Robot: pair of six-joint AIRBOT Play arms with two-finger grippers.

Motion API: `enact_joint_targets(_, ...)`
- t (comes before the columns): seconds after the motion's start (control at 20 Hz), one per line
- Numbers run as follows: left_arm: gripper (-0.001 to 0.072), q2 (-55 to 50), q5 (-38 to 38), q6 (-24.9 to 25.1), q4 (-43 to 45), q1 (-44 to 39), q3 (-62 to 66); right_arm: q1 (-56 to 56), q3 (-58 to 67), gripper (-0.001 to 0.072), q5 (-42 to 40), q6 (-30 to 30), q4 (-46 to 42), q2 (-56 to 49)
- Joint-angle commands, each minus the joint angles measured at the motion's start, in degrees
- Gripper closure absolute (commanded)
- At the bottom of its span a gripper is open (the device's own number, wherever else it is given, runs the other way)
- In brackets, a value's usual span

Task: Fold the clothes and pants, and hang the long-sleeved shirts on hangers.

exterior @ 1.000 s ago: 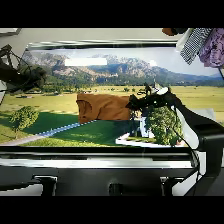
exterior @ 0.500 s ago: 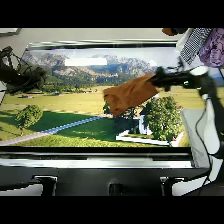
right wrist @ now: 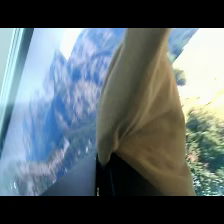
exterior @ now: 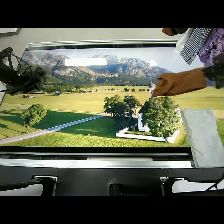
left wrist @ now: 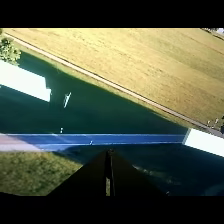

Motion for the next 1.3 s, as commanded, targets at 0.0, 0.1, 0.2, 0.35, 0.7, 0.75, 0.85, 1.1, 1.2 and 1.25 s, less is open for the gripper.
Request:
enact_joint_targets(0.0,0.0691,0.0,-0.1,0.0,0.0,0.0,0.0,-4.0,0.3,0.0688,0.6,11.2,-7.1,3.7)
enact_joint_targets(0.1,0.0691,0.0,-0.3,0.0,0.0,0.0,0.0,-4.0,0.3,0.0688,1.7,17.0,-11.9,5.7)
enact_joint_targets(0.2,0.0691,0.0,-1.0,0.0,0.0,0.0,0.0,-4.0,0.3,0.0688,2.1,20.9,-16.2,7.8)
enact_joint_targets(0.35,0.0691,0.0,-1.8,0.9,0.0,0.0,0.0,-4.0,0.3,0.0688,3.8,25.1,-23.9,10.9)
enact_joint_targets(0.7,0.0691,0.1,-3.8,0.9,0.0,0.0,0.0,-4.0,0.3,0.0688,15.2,26.2,-33.1,14.8)
enact_joint_targets(0.75,0.069,0.2,-3.8,0.9,0.0,0.0,0.0,-4.0,0.3,0.0687,17.1,26.1,-34.2,15.2)
enact_joint_targets(0.85,0.0691,0.3,-4.2,0.9,0.0,0.0,0.0,-4.0,0.3,0.0687,21.9,25.2,-36.3,15.5)
enact_joint_targets(1.1,0.0691,0.3,-4.6,1.9,0.0,0.0,0.0,-4.0,-0.5,0.0686,30.1,13.2,-43.0,15.5)
enact_joint_targets(1.2,0.0691,0.3,-4.8,2.0,0.0,0.0,0.0,-4.0,-3.2,0.0685,32.0,8.2,-47.3,15.5)
enact_joint_targets(1.25,0.0691,0.3,-4.9,2.0,0.0,0.0,0.0,-4.0,-5.5,0.0685,32.7,6.3,-49.4,15.6)
